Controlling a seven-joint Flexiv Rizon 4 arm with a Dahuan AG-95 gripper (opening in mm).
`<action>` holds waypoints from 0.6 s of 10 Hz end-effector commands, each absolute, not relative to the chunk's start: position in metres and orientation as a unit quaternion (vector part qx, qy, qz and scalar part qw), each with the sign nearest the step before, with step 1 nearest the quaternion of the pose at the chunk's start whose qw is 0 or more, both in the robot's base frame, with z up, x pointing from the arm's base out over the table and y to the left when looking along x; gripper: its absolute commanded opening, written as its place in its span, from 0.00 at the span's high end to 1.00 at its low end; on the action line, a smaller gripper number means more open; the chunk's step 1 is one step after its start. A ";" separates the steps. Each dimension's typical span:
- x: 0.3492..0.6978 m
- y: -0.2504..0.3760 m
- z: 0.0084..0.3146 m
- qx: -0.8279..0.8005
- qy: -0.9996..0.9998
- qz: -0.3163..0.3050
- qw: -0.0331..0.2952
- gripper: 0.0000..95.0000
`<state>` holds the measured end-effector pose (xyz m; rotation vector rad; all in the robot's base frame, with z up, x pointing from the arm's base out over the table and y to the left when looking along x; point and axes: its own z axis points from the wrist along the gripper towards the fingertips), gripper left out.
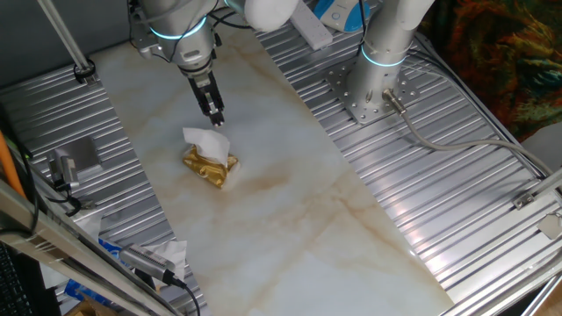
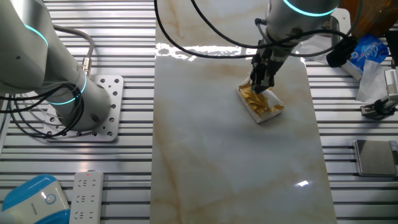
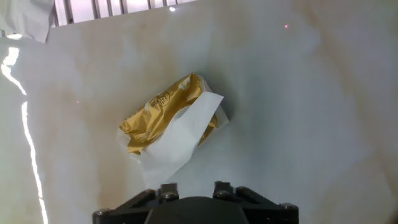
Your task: Pull out a napkin
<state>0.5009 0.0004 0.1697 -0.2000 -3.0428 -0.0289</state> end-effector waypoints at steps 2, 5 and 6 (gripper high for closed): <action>0.500 0.000 0.170 -0.061 -0.997 -0.008 0.042 1.00; 0.500 0.000 0.170 -0.060 -0.997 -0.007 0.042 0.60; 0.501 -0.001 0.169 -0.060 -0.997 -0.007 0.042 0.20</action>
